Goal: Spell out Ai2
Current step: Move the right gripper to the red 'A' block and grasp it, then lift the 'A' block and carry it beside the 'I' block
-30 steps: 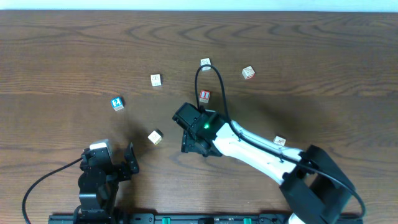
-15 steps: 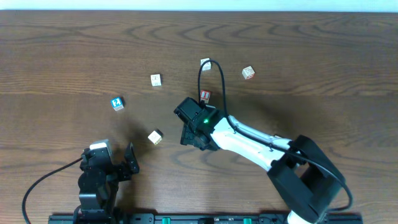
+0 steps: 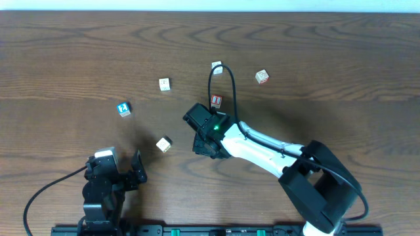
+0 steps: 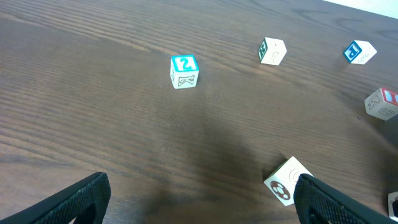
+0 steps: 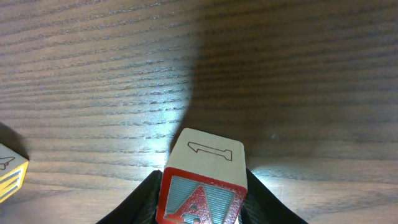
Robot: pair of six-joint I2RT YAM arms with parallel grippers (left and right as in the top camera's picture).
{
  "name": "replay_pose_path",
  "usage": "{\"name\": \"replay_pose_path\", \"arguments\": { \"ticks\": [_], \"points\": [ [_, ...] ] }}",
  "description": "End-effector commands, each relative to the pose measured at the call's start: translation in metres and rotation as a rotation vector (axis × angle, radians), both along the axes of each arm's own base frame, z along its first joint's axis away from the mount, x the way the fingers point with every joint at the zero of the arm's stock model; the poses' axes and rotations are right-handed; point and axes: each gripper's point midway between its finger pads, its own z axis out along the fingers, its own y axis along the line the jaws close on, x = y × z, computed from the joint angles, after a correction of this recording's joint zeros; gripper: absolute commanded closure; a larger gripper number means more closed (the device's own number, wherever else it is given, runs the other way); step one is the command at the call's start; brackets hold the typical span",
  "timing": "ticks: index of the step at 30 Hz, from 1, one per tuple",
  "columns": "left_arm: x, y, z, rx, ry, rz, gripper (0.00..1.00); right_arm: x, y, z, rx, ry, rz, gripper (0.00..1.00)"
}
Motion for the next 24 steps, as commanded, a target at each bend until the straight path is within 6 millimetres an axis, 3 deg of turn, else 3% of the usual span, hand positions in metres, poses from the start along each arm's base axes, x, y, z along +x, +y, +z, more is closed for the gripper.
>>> {"name": "replay_pose_path", "arguments": {
  "ticks": [1,11,17,24],
  "points": [
    [0.000,0.002,-0.003,0.015,0.004,0.001,0.05,0.006,-0.008,-0.003,-0.038,-0.028,0.018,0.65],
    [0.000,0.002,-0.003,0.014,0.004,0.001,0.05,0.011,-0.023,-0.003,-0.136,-0.079,0.182,0.66],
    [0.000,0.002,-0.003,0.014,0.004,0.001,0.05,0.017,-0.039,-0.002,-0.190,-0.073,0.187,0.64],
    [0.000,0.002,-0.003,0.014,0.004,0.001,0.05,0.049,-0.056,0.026,-0.210,-0.087,0.158,0.65]
  ]
}}
